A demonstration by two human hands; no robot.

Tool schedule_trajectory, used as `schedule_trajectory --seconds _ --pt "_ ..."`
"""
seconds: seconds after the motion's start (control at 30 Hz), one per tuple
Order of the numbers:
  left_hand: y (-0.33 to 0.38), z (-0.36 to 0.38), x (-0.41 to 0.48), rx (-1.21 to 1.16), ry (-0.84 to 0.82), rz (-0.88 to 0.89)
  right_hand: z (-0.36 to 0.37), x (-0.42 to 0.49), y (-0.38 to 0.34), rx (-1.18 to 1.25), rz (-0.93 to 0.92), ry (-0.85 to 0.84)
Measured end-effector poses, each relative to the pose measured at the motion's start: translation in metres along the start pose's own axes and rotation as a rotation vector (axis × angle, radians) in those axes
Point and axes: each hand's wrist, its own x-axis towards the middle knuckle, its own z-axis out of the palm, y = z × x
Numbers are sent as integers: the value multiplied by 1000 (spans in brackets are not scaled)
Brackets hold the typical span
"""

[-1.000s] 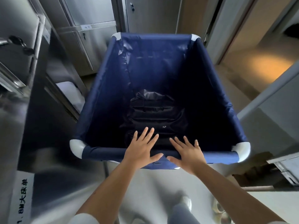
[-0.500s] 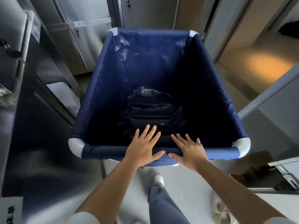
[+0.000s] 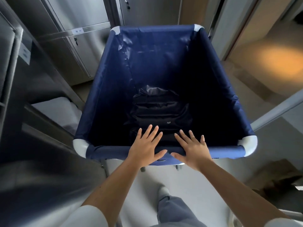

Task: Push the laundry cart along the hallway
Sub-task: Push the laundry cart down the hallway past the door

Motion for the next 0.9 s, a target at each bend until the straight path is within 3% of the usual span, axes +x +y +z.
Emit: schedule_trajectory --seconds 0.37,0.67,0.9 --pt "-51 -14 57 53 119 -35 -22 81 0 -1 12 -6" --pt "-80 -20 69 -87 138 -137 -30 106 -14 35 88 -14" --pt "-118 -18 60 -47 136 -75 -32 115 -50 42 171 -9"
